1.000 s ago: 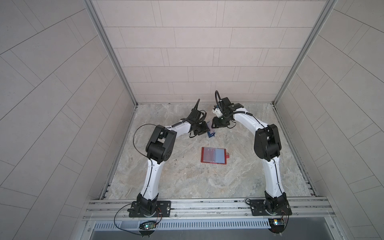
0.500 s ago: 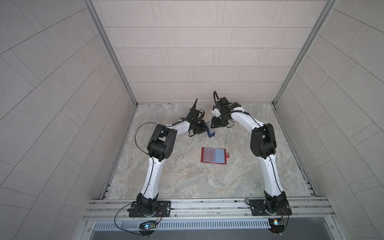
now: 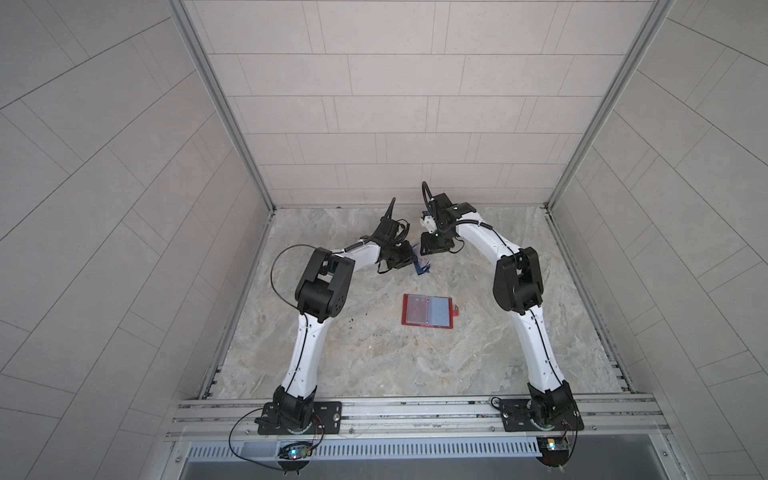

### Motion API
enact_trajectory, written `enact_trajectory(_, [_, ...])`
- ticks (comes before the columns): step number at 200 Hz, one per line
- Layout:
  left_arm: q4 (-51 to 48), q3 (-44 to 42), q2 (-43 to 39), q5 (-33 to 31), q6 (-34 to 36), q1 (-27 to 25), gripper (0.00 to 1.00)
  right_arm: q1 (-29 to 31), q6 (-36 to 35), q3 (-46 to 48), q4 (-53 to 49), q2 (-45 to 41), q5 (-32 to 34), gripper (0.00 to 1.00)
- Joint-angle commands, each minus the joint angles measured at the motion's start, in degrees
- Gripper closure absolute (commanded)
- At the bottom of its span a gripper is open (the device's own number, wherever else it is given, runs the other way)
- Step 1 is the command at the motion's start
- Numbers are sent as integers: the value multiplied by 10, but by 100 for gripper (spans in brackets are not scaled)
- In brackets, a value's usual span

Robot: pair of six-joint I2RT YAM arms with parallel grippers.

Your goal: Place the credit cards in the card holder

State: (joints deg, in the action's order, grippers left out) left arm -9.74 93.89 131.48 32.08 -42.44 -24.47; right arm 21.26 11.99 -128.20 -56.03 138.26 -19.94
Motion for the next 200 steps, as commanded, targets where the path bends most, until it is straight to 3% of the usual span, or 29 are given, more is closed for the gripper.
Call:
enact_trajectory(1, [-34, 3, 25, -6, 7, -2, 73, 7, -11, -22, -30, 15, 21, 58])
enact_trajectory(200, [-41, -7, 20, -6, 20, -2, 73, 14, -9, -36, -56, 8, 66, 64])
